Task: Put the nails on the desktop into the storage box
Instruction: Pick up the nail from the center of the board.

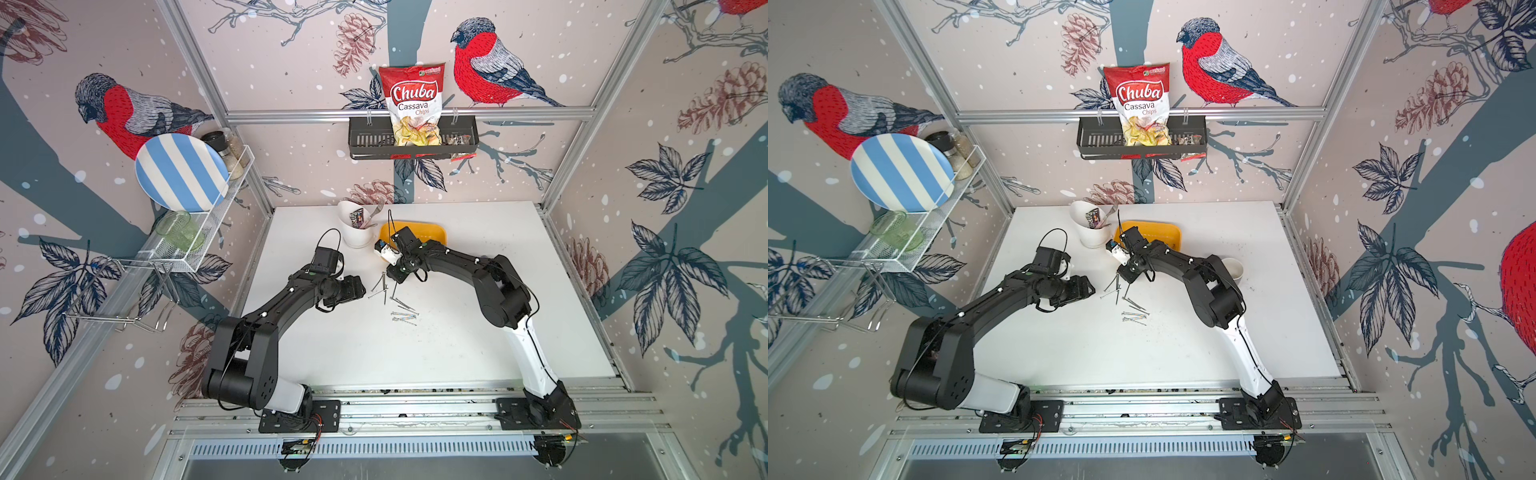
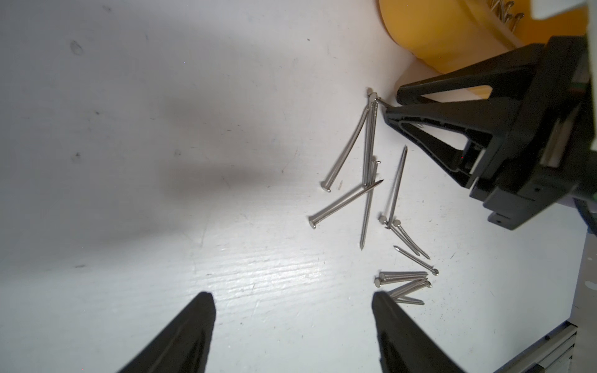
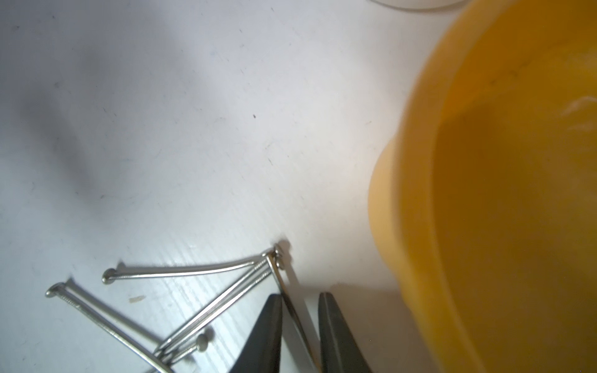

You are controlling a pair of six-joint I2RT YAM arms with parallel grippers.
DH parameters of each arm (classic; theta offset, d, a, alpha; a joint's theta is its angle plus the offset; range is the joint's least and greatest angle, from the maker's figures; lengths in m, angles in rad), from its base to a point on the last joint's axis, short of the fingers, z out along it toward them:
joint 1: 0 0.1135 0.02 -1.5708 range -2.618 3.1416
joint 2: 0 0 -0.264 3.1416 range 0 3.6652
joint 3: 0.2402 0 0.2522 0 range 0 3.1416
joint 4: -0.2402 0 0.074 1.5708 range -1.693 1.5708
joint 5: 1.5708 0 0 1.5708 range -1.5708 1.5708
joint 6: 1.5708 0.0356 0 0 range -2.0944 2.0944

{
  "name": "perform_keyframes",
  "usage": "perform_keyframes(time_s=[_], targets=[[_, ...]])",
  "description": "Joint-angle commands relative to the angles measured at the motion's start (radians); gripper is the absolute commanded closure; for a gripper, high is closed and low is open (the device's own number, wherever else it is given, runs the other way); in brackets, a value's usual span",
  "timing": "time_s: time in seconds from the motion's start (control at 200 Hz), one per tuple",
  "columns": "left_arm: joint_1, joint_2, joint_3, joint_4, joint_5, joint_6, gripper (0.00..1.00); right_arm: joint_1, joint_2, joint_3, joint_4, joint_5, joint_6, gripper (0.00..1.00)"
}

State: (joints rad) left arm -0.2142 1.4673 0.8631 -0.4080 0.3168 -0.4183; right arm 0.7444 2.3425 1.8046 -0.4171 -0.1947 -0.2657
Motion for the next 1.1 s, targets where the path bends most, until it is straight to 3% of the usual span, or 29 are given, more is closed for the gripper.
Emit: perform_keyframes(time_s=[0.0,0.565,0.905,1.095], targets=[[0.005,0.007,0.007,-0.008,0.011,0.015,0.21,0.002,0.013,-0.008,-0.071,-0.022,-0.01,0.78],[0.006,0.013,-0.004,0.004,0.013,0.0,0.21,0.001,-0.041,-0.031,-0.053,-0.005,-0.009,1.0],[0.006,0.012,-0.017,0.043,0.027,-0.031,0.21,0.001,-0.188,-0.077,-0.012,-0.001,0.017,1.0],[0.006,0.014,-0.028,0.075,0.041,-0.046,0.21,-0.023,-0.262,-0.067,0.002,-0.05,0.118,1.0]])
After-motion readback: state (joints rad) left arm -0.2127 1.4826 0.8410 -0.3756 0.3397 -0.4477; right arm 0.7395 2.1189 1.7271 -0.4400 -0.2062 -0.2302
